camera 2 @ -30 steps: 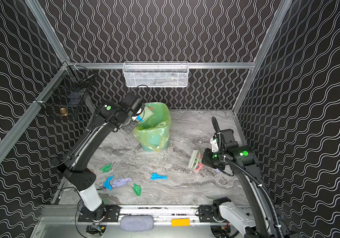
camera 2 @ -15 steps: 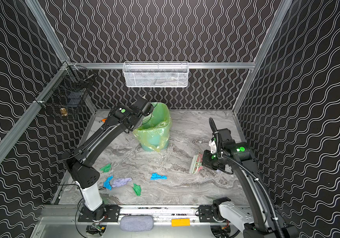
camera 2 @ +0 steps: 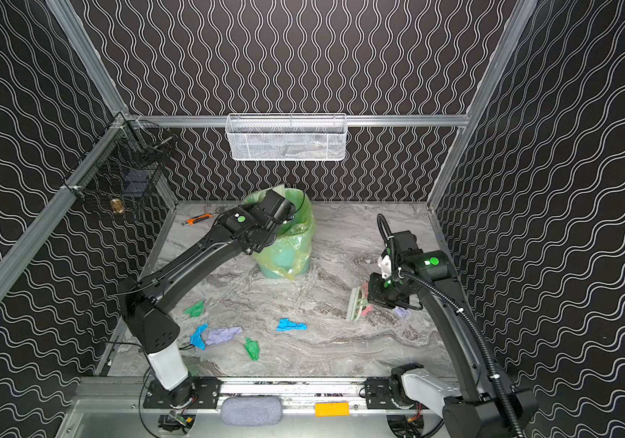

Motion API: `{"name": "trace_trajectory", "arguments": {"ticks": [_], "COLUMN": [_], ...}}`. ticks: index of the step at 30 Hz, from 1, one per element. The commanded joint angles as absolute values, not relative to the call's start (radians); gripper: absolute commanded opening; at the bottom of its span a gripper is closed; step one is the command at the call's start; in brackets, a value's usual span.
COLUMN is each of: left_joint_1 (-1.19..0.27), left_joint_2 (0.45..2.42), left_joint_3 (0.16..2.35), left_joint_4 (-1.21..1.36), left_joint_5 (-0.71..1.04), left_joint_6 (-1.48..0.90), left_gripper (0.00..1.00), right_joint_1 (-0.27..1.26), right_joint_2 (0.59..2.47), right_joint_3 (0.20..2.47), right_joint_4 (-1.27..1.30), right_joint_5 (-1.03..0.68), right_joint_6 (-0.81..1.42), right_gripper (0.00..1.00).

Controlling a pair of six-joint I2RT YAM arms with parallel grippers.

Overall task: Sweep away the paper scraps from the table
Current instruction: 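Tip the dustpan over the bin with the left gripper to drop the blue scrap, then lower the empty dustpan beside the pink scrap while the right gripper brings the brush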

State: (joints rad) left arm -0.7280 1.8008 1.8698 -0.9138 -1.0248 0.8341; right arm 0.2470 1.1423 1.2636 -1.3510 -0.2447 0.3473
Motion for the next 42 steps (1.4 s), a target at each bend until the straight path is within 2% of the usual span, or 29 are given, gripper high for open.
{"name": "trace_trajectory", "arguments": {"ticks": [1,6,14,19,29,42], "left_joint_1": [-0.729,-0.756,-0.845,-0.916,-0.996,-1.064], "left_joint_2": [1.789,1.782,1.782,1.76,1.647,1.574], "left_joint_3": [1.877,1.956,2.108,2.122,1.793,1.422], "left_joint_4": [-0.875,-0.946,-1.151,-1.219,-1.161,-1.063], "left_joint_5": [-1.042,-0.982,-0.741,-0.578,-0.243,-0.054], "left_joint_6": [0.835,0.714,0.405,0.258,0.025,-0.078], "left_gripper": [0.0,0.0,0.0,0.0,0.0,0.0], "right_joint_1": [0.247,0.245,0.245,0.244,0.246,0.248], "right_joint_2": [1.138,1.108,1.07,1.064,1.125,1.238], "right_joint_3": [1.26,1.246,1.229,1.211,1.17,1.189], "right_joint_4": [-1.332,-1.316,-1.341,-1.332,-1.31,-1.309], "right_joint_5": [-0.242,-0.182,0.088,0.147,0.117,0.057], "right_joint_6": [0.345,0.361,0.329,0.337,0.314,0.284], "right_gripper": [0.0,0.0,0.0,0.0,0.0,0.0]}}
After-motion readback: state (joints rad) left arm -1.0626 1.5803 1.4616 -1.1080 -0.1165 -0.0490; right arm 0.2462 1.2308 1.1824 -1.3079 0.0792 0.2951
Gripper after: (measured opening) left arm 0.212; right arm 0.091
